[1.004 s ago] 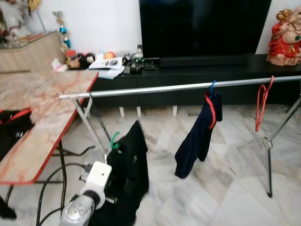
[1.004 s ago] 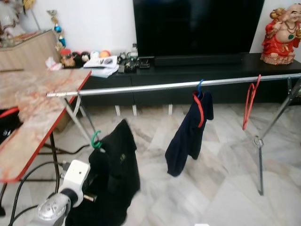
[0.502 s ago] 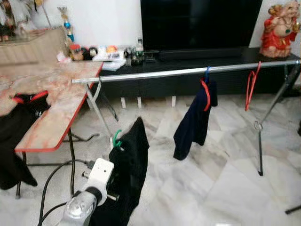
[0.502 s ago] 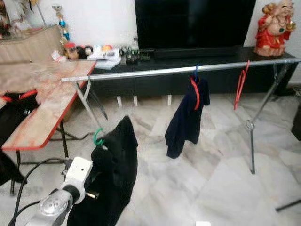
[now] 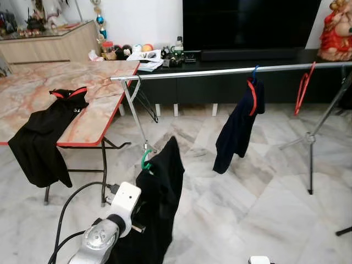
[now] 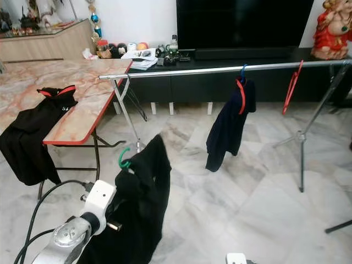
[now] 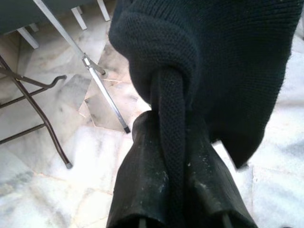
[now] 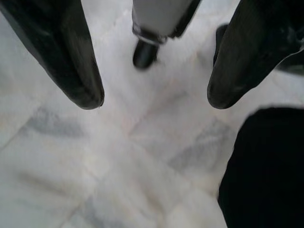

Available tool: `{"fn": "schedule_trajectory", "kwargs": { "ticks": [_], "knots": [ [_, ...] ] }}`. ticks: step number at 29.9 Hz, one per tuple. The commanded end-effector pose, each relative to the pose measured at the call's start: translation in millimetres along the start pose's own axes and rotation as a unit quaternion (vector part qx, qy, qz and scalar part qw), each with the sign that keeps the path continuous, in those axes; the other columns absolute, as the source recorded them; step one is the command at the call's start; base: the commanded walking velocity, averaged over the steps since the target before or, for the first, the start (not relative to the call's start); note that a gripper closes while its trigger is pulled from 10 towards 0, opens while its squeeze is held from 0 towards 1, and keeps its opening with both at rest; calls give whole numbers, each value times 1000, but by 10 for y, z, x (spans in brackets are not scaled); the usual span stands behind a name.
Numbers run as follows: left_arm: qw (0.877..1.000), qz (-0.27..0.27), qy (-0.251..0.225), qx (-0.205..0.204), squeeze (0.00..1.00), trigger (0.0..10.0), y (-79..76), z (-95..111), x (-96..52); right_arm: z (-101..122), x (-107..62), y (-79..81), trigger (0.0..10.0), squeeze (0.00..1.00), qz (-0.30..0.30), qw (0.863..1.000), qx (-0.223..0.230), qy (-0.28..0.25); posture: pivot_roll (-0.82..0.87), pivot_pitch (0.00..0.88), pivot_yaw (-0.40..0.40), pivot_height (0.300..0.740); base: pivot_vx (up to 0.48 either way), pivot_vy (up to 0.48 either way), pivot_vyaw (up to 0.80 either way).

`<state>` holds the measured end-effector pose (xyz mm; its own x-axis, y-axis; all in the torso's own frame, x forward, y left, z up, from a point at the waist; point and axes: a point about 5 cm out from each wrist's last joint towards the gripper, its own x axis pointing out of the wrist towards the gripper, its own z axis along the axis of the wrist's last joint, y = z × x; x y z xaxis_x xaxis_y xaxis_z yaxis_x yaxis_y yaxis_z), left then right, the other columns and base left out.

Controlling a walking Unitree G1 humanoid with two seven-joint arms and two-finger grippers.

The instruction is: Hang hanger

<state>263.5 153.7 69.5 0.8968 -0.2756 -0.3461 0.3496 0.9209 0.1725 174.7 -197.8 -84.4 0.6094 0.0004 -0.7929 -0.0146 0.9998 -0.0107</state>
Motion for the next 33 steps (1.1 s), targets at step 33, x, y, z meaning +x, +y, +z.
{"fn": "schedule_trajectory", "kwargs": {
  "ticks": [33],
  "knots": [
    [987, -136, -57, 65, 0, 10000, -329, 597, 295, 1699, -353, 168, 10000, 0, 299, 858, -297, -295, 96, 0, 32, 740, 0, 0, 0]
  ]
}}
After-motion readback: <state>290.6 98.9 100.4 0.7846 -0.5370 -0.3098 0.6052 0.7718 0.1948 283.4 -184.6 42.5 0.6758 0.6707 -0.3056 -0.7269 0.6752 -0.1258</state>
